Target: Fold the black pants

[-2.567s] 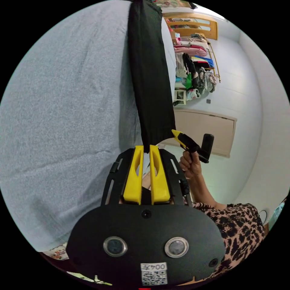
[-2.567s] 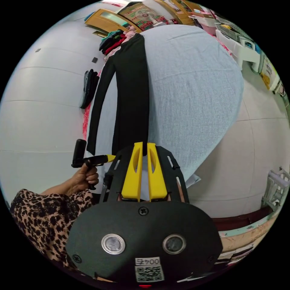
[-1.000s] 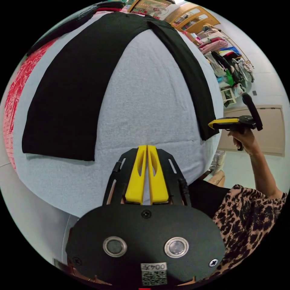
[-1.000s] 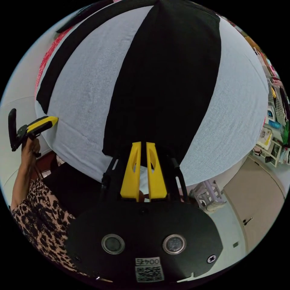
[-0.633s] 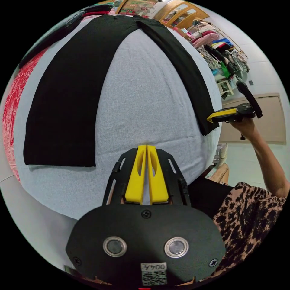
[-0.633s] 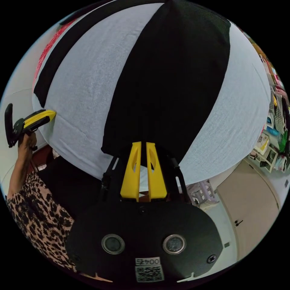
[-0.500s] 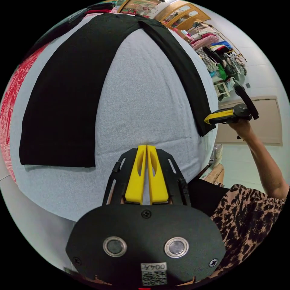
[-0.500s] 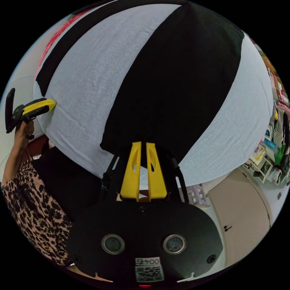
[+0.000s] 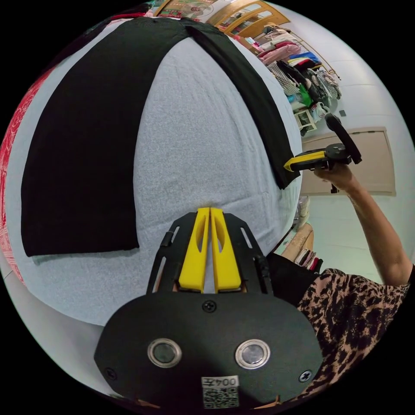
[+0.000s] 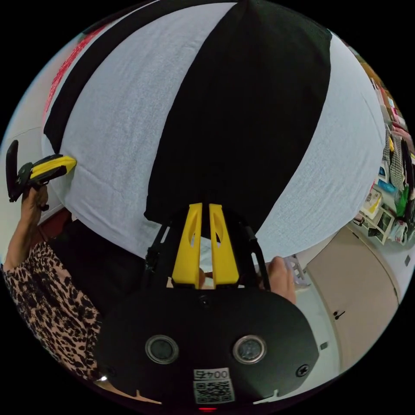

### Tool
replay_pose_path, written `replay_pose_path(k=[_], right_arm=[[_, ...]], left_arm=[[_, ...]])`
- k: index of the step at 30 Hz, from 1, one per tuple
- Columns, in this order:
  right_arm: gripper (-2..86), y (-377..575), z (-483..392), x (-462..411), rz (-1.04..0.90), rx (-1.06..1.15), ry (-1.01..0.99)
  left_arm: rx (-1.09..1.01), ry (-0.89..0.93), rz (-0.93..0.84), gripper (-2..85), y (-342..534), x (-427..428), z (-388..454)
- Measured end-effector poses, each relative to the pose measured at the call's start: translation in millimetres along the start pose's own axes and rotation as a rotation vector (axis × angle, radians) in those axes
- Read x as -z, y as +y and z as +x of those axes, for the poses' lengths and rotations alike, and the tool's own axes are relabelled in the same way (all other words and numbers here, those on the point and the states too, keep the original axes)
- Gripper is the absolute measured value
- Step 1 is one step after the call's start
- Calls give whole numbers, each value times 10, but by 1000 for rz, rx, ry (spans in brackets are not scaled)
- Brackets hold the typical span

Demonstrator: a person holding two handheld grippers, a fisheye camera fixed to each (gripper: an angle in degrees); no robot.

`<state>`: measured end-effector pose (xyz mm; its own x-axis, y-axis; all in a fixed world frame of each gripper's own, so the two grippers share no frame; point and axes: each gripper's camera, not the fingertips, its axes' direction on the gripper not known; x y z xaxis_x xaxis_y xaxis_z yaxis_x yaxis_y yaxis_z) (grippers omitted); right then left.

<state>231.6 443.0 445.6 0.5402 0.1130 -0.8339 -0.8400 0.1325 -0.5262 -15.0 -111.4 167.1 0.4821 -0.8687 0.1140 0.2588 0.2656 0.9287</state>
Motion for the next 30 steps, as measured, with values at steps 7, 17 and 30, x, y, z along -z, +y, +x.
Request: replay_pose_path(k=[7,17,30], right_arm=[[47,-108,-57,-24,-49,-29,24],[44,-212,98,-87,-100,62,-28],[18,-106,665,-242,-7,225,-277]], left_arm=[[-8,10,-17,2,-35,45,-10],[48,-62,-13,1,-76,75,172],[286,-174,1,2,-144,41,529]])
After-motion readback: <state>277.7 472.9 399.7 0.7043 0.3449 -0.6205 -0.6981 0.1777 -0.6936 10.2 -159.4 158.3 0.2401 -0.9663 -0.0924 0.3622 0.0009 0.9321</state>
